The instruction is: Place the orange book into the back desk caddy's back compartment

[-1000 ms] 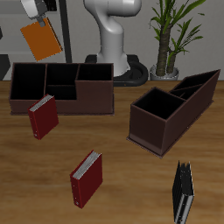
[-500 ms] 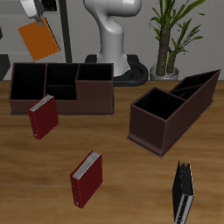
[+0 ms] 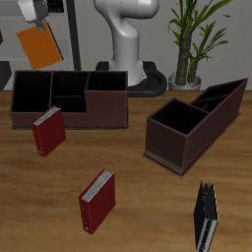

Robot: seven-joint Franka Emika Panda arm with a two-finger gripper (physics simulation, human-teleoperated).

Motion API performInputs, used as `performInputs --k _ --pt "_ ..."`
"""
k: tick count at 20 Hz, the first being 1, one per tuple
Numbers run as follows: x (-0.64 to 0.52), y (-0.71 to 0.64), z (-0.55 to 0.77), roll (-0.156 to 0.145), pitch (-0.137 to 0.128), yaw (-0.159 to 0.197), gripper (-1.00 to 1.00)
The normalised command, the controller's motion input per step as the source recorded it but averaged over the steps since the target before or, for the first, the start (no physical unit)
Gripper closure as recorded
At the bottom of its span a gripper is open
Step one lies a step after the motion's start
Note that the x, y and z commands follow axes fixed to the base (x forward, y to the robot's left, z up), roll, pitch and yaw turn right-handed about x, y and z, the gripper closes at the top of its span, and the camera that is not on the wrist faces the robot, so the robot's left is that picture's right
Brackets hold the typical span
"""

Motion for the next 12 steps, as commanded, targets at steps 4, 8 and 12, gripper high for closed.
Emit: performInputs --k 4,8,12 --pt "0.05 -0.14 -0.03 -0.028 -0.015 -0.007 1.00" --pt "0.09 -0.13 0.01 -0.033 -0.020 0.013 1.00" --pt "0.18 -0.07 0.01 -0.033 -0.029 -0.014 1.00"
